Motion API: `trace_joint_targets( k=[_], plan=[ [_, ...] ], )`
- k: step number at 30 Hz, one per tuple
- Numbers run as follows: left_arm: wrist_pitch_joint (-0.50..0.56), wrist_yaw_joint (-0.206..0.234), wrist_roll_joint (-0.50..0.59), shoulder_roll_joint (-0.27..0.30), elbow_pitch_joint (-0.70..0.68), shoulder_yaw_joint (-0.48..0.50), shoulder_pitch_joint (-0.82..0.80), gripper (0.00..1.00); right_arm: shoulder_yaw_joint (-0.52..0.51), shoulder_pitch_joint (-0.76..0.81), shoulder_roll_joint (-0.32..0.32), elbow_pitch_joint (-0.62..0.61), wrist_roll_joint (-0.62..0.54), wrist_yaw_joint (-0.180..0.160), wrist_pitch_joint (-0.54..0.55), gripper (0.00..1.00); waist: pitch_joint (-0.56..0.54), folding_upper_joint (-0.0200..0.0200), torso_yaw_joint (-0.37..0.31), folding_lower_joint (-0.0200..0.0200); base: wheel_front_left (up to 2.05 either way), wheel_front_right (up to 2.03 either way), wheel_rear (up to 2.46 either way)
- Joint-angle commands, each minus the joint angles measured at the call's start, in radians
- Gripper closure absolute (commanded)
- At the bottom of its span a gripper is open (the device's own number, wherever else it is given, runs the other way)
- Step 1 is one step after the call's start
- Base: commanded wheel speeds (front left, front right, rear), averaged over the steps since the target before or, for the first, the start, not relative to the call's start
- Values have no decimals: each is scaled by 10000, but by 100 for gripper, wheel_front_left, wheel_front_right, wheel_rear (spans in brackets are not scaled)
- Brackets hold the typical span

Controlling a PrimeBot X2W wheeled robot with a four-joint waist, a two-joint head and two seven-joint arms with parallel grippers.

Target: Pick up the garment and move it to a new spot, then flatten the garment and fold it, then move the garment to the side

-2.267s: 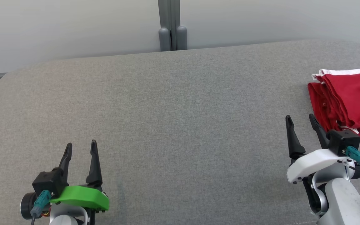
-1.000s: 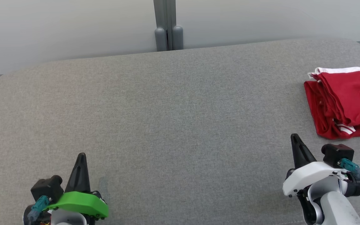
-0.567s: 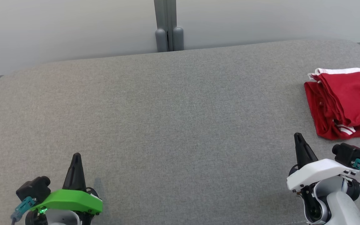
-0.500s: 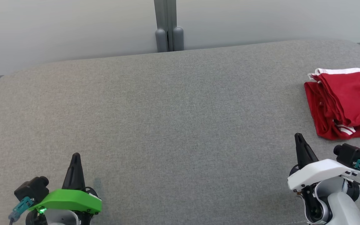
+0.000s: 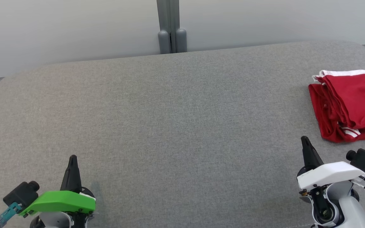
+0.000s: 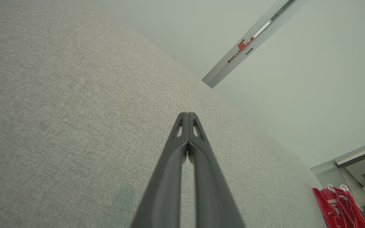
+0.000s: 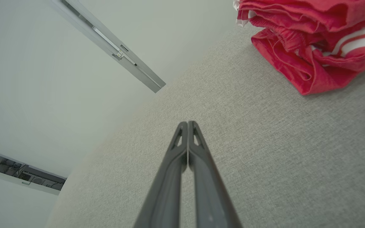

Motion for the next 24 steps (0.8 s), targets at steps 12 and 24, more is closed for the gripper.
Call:
trace_joint_targets(
  k=[12,24],
  plan=[
    [443,-115,-1719,61,-288,204,-184,100,-151,31,-13,-328,1772,-4,321,100,-42,0,15,0,0,0,0],
    [802,-160,-3040,69,-394,330,-209,100,-244,94,6,-456,3145,-3,580,100,-82,0,29,0,0,0,0]
  ],
)
